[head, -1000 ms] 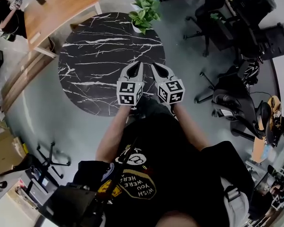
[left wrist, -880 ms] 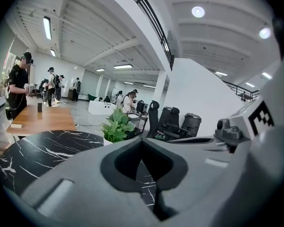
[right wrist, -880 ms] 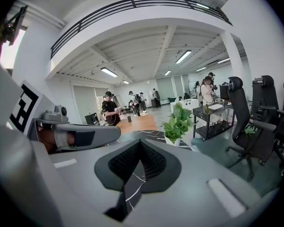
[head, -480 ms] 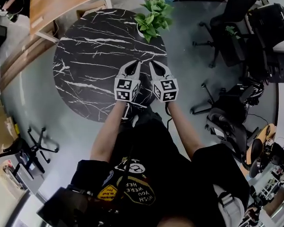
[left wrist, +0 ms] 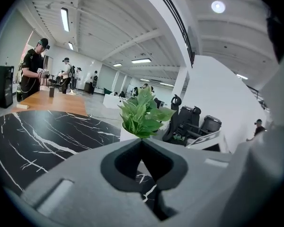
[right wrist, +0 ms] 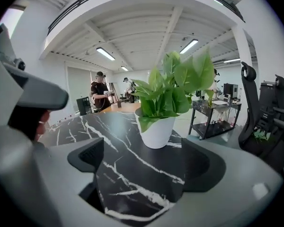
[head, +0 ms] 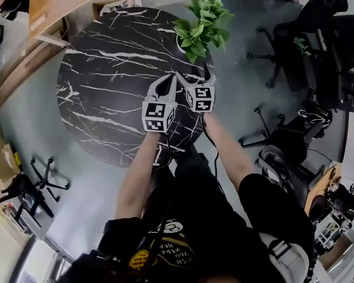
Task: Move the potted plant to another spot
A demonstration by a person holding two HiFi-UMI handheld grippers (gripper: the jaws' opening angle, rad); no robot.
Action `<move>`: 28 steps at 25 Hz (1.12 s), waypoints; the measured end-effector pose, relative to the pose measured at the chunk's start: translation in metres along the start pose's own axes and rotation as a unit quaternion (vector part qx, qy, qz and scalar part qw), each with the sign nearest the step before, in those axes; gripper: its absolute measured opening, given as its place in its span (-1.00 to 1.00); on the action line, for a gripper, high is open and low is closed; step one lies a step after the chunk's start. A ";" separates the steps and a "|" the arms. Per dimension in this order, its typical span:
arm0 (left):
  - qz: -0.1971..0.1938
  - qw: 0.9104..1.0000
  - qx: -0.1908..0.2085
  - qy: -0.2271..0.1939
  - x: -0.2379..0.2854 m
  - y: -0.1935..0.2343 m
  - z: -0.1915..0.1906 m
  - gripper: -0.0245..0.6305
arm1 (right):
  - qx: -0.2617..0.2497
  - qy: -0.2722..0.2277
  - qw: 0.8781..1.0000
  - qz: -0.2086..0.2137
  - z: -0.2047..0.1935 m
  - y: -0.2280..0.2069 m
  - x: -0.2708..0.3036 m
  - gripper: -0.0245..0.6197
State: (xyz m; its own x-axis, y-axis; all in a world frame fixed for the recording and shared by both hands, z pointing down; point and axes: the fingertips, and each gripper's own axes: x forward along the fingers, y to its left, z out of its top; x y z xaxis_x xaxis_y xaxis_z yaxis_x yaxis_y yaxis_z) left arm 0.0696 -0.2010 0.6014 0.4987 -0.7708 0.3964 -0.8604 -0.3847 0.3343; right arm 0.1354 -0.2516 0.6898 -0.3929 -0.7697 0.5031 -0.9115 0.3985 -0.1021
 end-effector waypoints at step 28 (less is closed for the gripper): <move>0.002 0.998 -0.052 -0.038 -0.018 0.040 0.003 -0.92 | -0.049 -0.004 0.997 -0.053 0.032 -0.030 0.130 0.61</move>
State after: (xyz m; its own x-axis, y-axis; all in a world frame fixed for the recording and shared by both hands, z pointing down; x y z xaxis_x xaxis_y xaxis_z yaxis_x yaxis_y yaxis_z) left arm 0.0257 -0.2038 0.6047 0.4827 -0.8099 0.3333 -0.8446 -0.3297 0.4219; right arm 0.1080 -0.3802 0.7307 -0.2957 -0.8141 0.4999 -0.9319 0.3610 0.0366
